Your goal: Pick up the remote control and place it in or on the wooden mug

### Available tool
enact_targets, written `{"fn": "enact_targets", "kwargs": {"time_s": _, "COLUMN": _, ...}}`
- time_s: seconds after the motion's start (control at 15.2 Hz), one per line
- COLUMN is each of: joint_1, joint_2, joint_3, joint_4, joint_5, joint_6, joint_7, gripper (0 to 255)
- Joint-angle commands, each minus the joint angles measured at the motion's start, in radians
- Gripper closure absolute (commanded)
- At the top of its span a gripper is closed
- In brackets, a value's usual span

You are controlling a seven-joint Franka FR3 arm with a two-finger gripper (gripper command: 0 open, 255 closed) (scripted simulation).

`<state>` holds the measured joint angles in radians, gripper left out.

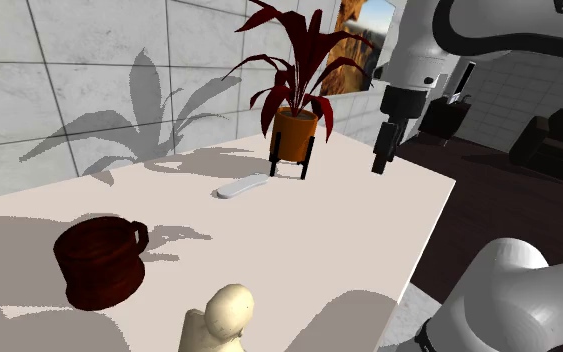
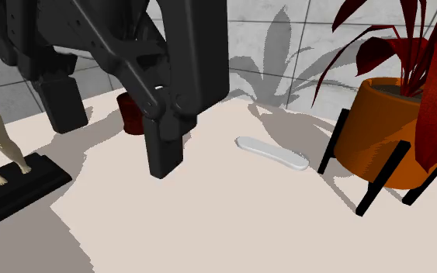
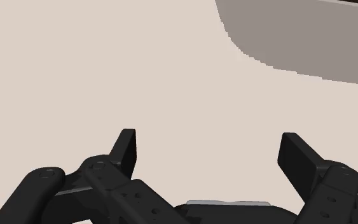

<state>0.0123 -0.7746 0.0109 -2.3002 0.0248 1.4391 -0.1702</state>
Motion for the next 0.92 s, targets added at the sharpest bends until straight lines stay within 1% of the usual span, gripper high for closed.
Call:
{"fn": "enact_targets", "kwargs": {"time_s": 0.0, "joint_1": 0.0, "joint_2": 0.0, "joint_3": 0.0, "joint_4": 0.0, "joint_5": 0.0, "joint_6": 0.0, "joint_7": 0.0, "gripper": 0}}
{"fn": "enact_targets", "kwargs": {"time_s": 0.46, "joint_1": 0.048, "joint_2": 0.181, "joint_3": -0.111, "joint_4": 0.001, "joint_5": -0.083, "joint_6": 0.196, "joint_7": -0.297, "gripper": 0}}
{"fn": "enact_targets", "kwargs": {"time_s": 0.86, "joint_1": 0.091, "joint_2": 0.378, "joint_3": -0.186, "joint_4": 0.064, "joint_5": -0.108, "joint_6": 0.349, "joint_7": -0.54, "gripper": 0}}
